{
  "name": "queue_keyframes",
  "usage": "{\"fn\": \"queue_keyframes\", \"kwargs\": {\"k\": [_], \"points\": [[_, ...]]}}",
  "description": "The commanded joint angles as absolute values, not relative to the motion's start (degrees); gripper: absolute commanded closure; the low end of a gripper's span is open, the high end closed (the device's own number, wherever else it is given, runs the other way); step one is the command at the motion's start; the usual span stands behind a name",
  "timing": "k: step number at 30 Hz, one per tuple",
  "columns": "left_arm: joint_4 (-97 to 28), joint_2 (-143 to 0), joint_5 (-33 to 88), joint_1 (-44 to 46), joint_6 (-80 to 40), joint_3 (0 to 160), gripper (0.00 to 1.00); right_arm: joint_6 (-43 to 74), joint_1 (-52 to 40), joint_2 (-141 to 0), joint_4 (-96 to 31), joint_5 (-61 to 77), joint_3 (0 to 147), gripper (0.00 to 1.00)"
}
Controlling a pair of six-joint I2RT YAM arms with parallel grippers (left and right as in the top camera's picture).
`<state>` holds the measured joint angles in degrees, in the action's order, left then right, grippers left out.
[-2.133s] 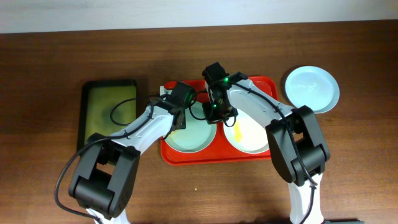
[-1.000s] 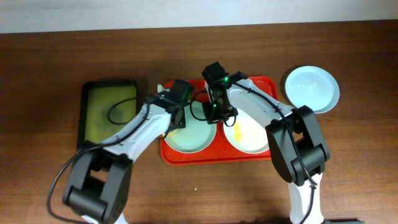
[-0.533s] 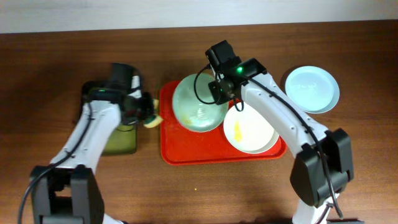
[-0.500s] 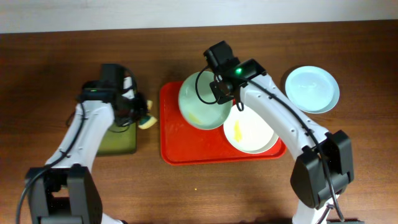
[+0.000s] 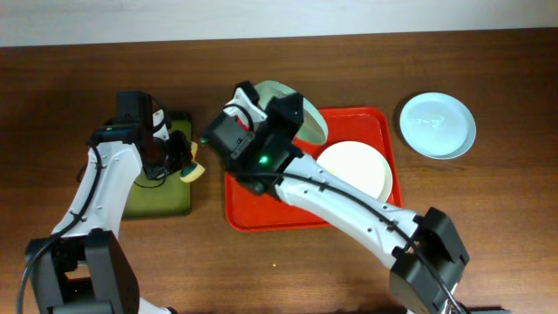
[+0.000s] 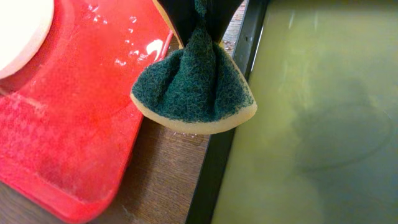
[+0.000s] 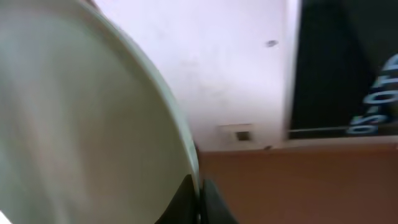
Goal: Clean dirty plates on tray and stack at the side
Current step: 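Carry the light green plate right and stack it on the blue plate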
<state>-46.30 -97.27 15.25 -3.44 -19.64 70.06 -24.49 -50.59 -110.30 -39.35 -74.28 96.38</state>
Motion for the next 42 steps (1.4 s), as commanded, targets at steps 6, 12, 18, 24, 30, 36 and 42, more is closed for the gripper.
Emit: {"fn": "queue_keyframes", "kwargs": {"k": [6,12,18,24,30,36,42], "points": [[-46.35,-95.7,16.29,-3.64,-18.48,70.7,1.0,-17.12,-49.76,-108.73,-41.89,-72.38,97.41,0.96],[-46.35,-95.7,16.27,-3.64,-18.48,70.65,1.0,-5.04,-33.91,-110.59,-51.37,-21.19,97.27,0.96],[-46.33,-95.7,16.27,-3.64,-18.48,70.63,1.0,3.7,-10.79,-110.59,-55.07,-1.5,97.27,0.96],[-46.33,-95.7,16.25,-3.64,-18.48,70.63,1.0,3.7,10.57,-110.83,-55.77,21.1,97.12,0.96],[-46.15,-95.7,16.14,-3.36,-18.5,70.54,1.0,3.77,27.66,-112.71,-53.28,19.73,93.73,0.96],[-46.06,-95.7,16.12,-3.14,-18.5,70.54,1.0,7.16,33.36,-116.73,-47.29,19.94,89.95,0.96],[-45.89,-95.72,16.12,-3.09,-18.5,70.54,1.0,6.2,31.11,-119.33,-45.93,19.92,89.78,0.9]]}}
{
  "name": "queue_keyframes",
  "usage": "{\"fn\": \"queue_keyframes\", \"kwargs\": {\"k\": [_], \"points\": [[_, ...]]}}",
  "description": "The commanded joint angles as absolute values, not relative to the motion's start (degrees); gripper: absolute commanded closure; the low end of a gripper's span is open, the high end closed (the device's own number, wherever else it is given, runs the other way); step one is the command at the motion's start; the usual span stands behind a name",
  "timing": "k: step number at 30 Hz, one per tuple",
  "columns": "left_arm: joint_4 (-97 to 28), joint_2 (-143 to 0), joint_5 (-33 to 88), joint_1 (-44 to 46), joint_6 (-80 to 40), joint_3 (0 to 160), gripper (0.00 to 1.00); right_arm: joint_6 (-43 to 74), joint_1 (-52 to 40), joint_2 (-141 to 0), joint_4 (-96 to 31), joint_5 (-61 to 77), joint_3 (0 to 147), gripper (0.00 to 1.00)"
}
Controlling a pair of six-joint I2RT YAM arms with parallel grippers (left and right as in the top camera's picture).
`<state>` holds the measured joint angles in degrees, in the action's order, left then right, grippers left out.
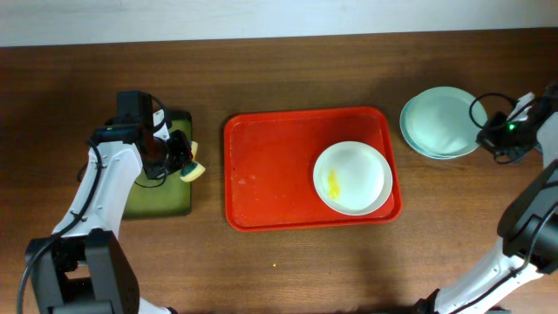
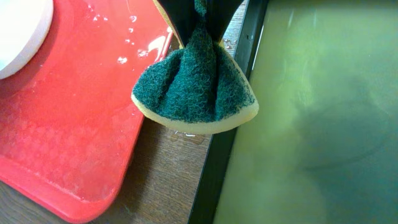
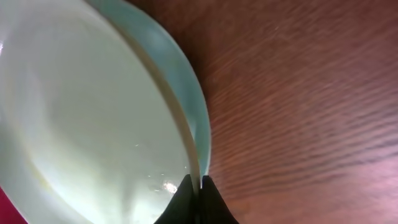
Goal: Clean dirty plates on tray and stack at the side
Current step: 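Carry the light green plate right and stack it on the blue plate, then move the right gripper to the white plate and grasp its rim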
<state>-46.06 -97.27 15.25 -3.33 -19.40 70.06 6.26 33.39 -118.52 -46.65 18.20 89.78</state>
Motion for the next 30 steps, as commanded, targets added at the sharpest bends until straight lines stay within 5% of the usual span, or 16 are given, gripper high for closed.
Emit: {"fn": "queue_keyframes", "kwargs": {"k": [1,2,5,18,27,30], "points": [[-45.91,-95.7,16.12,-3.11,-18.5,70.54,1.0,6.26,30.15,-119.33,-45.56,19.94,89.78,0.74],[-45.89,-95.7,16.12,-3.09,-18.5,70.54,1.0,6.28,29.43,-119.31,-45.5,19.97,89.8,0.49],[-45.91,-95.7,16.1,-3.11,-18.48,70.54,1.0,7.16,27.68,-119.13,-47.88,22.7,90.56,0.0],[-46.0,-95.72,16.12,-3.09,-18.48,70.54,1.0,9.28,19.92,-93.54,-62.78,18.33,83.31,0.01],[-46.46,-95.72,16.14,-3.09,-18.31,70.54,1.0,8.82,3.14,-86.24,-42.11,14.11,59.42,0.0],[-46.89,-95.72,16.12,-3.09,-18.31,70.54,1.0,8.84,2.22,-90.8,-38.06,14.11,57.54,0.13]]}}
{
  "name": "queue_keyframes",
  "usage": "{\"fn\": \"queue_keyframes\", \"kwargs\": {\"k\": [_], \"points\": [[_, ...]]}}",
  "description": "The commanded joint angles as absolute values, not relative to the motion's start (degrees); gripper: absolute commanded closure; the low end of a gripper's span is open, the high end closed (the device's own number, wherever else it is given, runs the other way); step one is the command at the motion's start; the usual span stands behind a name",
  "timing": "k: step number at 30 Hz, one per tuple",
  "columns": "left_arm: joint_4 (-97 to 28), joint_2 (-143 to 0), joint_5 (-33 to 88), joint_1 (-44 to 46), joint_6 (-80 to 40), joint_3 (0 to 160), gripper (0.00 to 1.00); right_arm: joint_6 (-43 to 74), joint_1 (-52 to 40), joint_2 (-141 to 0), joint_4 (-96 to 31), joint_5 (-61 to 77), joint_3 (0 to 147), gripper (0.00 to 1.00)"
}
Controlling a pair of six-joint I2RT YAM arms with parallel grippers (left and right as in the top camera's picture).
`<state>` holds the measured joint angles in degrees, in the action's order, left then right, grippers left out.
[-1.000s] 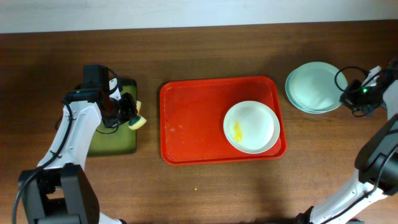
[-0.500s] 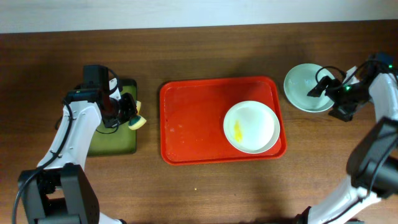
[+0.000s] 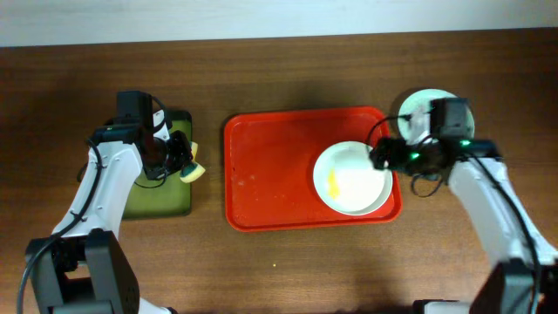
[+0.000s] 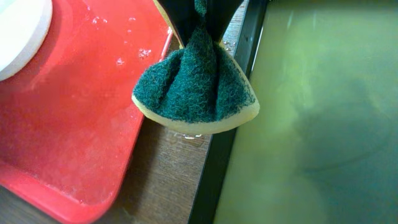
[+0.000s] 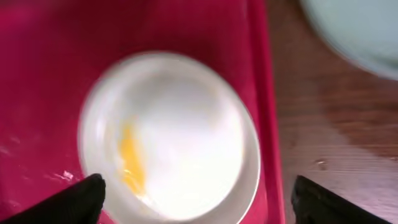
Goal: Clean dirty plates on tray and stack at the side
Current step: 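Move the right gripper to the white plate and grasp its rim, then bring the sponge with the left gripper onto the white plate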
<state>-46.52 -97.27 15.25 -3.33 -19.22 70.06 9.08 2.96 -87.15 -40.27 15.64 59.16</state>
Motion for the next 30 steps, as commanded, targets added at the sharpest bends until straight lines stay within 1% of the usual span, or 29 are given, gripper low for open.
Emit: {"fn": "queue_keyframes", "kwargs": {"k": [1,2,3,4,5,8,9,10,16,18,21,22,23,25,26,28,30], "points": [[-46.98,-95.7,16.12,-3.09,-18.31,70.54,1.0,8.75,2.22,-92.47,-37.65,14.11,57.54,0.13],[-46.98,-95.72,16.12,-3.09,-18.31,70.54,1.0,7.31,2.22,-94.04,-37.67,14.35,57.54,0.16],[-46.98,-95.7,16.14,-3.09,-18.31,70.54,1.0,6.37,2.2,-95.07,-37.91,14.33,57.54,0.25],[-46.96,-95.72,16.12,-3.09,-18.33,70.54,1.0,6.2,2.2,-95.81,-38.13,14.33,57.54,0.31],[-46.94,-95.72,16.12,-3.09,-18.31,70.54,1.0,6.2,2.22,-96.42,-38.3,14.33,57.54,0.34],[-46.78,-95.72,16.12,-3.09,-18.33,70.54,1.0,5.76,1.98,-98.0,-38.17,14.33,57.54,0.34],[-46.78,-95.72,16.12,-3.09,-18.31,70.54,1.0,5.78,1.76,-98.3,-38.02,14.31,57.54,0.4],[-46.76,-95.72,16.12,-3.09,-18.31,70.54,1.0,5.8,1.32,-98.61,-37.67,14.31,57.54,0.42],[-46.74,-95.72,16.12,-3.09,-18.31,70.54,1.0,5.82,-0.6,-102.04,-35.99,12.64,57.54,0.41],[-46.72,-95.72,16.12,-3.09,-18.31,70.54,1.0,5.82,-1.23,-103.22,-35.88,13.1,57.54,0.43],[-46.61,-95.7,16.14,-3.03,-18.31,70.54,1.0,5.82,-2.94,-103.88,-35.18,15.46,57.54,0.56],[-46.59,-95.72,16.14,-2.74,-18.31,70.54,1.0,5.87,-3.64,-103.88,-34.74,16.75,57.54,0.63],[-46.57,-95.72,16.14,-2.39,-18.28,70.54,1.0,6.02,-4.36,-103.88,-34.26,17.93,57.54,0.67],[-46.26,-95.77,16.14,-0.95,-17.17,70.54,1.0,6.13,-6.46,-103.88,-32.84,20.88,57.54,0.79],[-46.06,-95.77,16.12,-0.03,-16.78,70.54,1.0,6.76,-7.57,-103.88,-32.05,22.09,57.54,0.83],[-45.63,-95.77,16.14,2.9,-16.58,70.54,1.0,8.49,-9.98,-103.88,-30.52,22.72,57.54,0.86],[-45.15,-95.77,16.14,5.63,-16.6,70.54,1.0,9.58,-11.68,-103.9,-29.28,22.7,57.54,0.93]]}}
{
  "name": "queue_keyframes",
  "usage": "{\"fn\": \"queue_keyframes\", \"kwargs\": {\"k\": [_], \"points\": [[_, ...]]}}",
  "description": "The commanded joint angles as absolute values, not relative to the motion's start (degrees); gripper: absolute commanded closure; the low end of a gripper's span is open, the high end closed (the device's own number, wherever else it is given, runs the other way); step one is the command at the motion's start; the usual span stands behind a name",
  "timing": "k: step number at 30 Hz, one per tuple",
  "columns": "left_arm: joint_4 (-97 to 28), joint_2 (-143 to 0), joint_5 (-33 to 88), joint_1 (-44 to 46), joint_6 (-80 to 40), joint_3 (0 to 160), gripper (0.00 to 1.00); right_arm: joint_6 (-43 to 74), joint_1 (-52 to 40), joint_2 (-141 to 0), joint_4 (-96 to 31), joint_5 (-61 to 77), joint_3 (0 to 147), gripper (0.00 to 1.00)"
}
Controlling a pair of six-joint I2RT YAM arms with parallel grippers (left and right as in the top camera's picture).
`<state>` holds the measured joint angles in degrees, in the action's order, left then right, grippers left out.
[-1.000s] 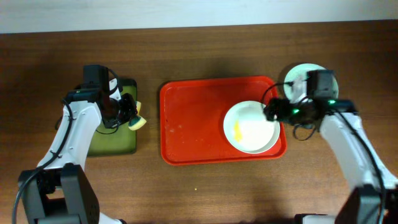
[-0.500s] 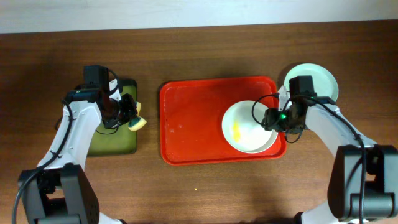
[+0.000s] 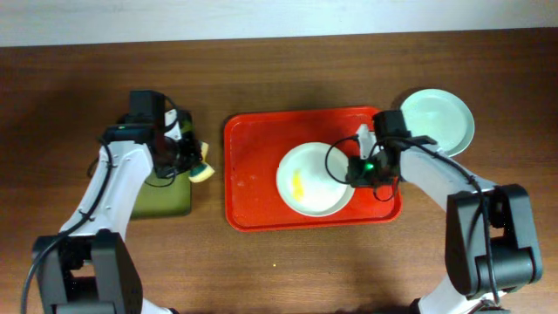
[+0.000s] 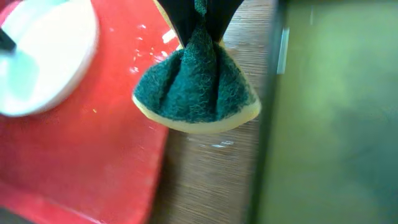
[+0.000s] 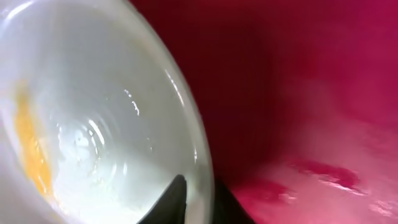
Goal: Clean dirty plates on tray and stack at the side
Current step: 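Bring the sponge with the left gripper onto the white plate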
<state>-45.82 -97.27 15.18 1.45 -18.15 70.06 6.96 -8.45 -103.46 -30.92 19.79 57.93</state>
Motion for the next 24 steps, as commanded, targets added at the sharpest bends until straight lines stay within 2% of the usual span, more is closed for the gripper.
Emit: {"fn": "queue_keyframes", "kwargs": {"k": [1,10,15,20,24], "points": [[-44.93,-95.77,16.14,7.03,-16.6,70.54,1.0,10.11,-12.36,-103.9,-28.6,22.61,57.54,0.96],[-38.94,-95.88,15.64,20.29,-25.34,70.52,1.0,16.27,-13.85,-104.01,-25.06,21.87,57.54,0.96],[-35.64,-97.58,4.75,28.56,-35.7,70.52,1.0,20.27,-13.87,-106.1,-24.12,21.87,57.54,0.96],[-28.36,-102.37,3.51,34.15,-36.34,70.52,1.0,24.12,-13.87,-108.64,-22.83,22.06,57.54,0.96],[-23.92,-106.65,3.14,35.14,-36.91,70.52,1.0,24.12,-13.76,-109.19,-22.81,21.85,57.54,0.96]]}}
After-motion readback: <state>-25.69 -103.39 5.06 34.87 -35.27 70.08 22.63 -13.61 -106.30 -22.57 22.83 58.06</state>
